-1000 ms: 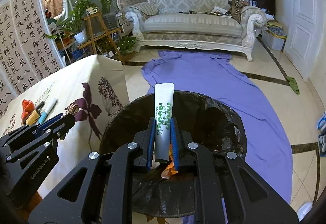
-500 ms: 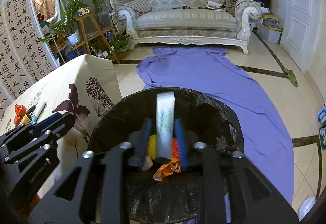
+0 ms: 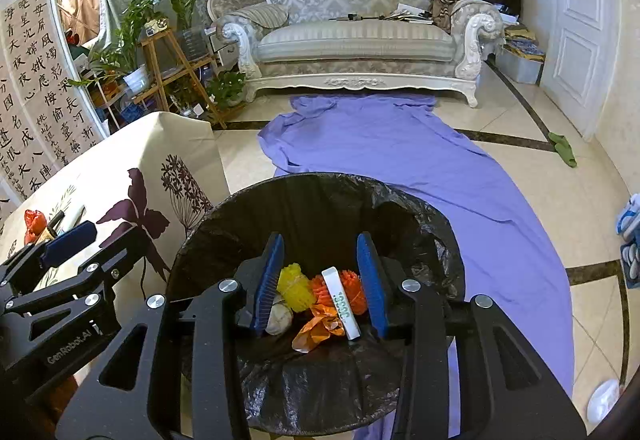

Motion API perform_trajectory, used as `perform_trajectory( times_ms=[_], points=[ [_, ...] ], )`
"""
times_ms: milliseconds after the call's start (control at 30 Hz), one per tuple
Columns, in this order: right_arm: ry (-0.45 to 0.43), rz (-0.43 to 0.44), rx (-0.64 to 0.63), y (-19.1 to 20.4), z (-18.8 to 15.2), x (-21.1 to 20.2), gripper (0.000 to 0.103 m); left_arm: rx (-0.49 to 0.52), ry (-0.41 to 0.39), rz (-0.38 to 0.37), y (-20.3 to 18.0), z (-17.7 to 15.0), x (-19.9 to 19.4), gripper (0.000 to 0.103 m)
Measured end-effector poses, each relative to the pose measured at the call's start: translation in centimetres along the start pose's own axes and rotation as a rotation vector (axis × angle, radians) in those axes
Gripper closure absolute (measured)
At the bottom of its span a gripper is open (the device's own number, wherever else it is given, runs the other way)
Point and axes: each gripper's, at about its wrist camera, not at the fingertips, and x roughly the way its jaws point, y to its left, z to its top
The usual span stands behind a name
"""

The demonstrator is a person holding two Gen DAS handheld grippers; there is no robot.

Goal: Collect trash
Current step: 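Carry the twine bundle and toothpaste tube over the black bin and open both tools, then return to the table and grasp the blue-and-white marker with the right tool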

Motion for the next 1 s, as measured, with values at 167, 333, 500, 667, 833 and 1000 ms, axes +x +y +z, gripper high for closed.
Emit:
perform_trajectory(
  times_ms=[167, 333, 500, 667, 833, 1000],
  points=[
    [-0.007, -0.008, -0.004, 0.3, 0.1, -0.2, 0.056, -0.011, -0.018, 0.025, 1.0, 0.0, -1.0, 0.028],
    [-0.003, 0.014, -0.009, 1.9, 0.1, -0.4, 0.051, -0.037, -0.025, 0.068, 3.3, -0.7, -2.3, 0.027],
    [0.015, 0.068, -0.051, 5.4, -0.1, -0.1, 0.051, -0.103, -0.016, 0.136, 7.5, -2.0, -3.7, 0.027],
    [0.032, 0.130, -0.112, 9.7, -0.4, 0.1, 0.051, -0.161, -0.009, 0.216, 11.8, -3.5, -5.3, 0.027],
    [0.047, 0.196, -0.177, 14.5, -0.7, 0.2, 0.051, -0.228, 0.003, 0.292, 16.2, -5.2, -6.6, 0.027],
    [0.066, 0.258, -0.238, 19.4, -0.7, 0.4, 0.051, -0.284, 0.014, 0.360, 20.2, -7.1, -8.0, 0.027]
  ],
)
